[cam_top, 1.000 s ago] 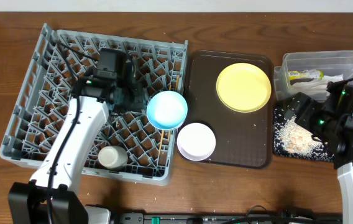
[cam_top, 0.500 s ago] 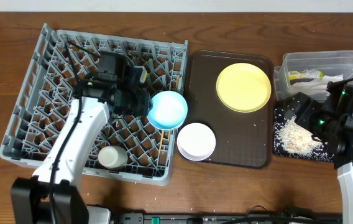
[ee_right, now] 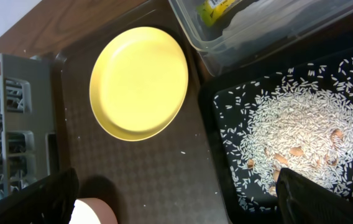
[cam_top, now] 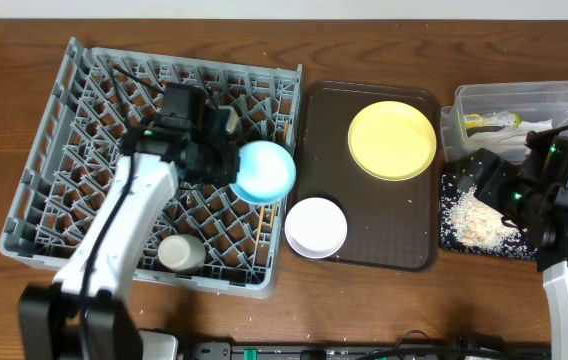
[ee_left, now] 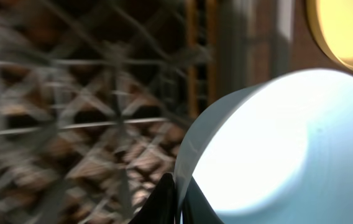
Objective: Sort waste into correct bins and load items into the dishwasher
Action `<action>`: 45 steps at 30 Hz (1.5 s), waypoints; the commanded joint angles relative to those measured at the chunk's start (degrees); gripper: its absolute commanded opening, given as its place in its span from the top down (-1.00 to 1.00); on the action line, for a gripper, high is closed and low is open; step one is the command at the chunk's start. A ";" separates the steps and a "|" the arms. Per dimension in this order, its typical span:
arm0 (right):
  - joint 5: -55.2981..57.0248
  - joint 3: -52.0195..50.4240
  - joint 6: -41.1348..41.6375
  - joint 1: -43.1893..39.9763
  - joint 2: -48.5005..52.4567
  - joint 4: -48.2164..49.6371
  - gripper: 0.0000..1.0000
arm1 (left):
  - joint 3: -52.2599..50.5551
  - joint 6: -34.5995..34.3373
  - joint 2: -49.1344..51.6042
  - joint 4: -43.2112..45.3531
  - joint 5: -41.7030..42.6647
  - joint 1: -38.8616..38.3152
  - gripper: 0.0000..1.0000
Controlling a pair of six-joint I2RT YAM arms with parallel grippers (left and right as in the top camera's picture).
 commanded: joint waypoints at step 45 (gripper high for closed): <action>-0.24 0.74 -0.33 -0.37 -0.04 -0.02 -0.99 | 3.37 -15.10 17.05 -5.68 -77.37 -36.02 0.49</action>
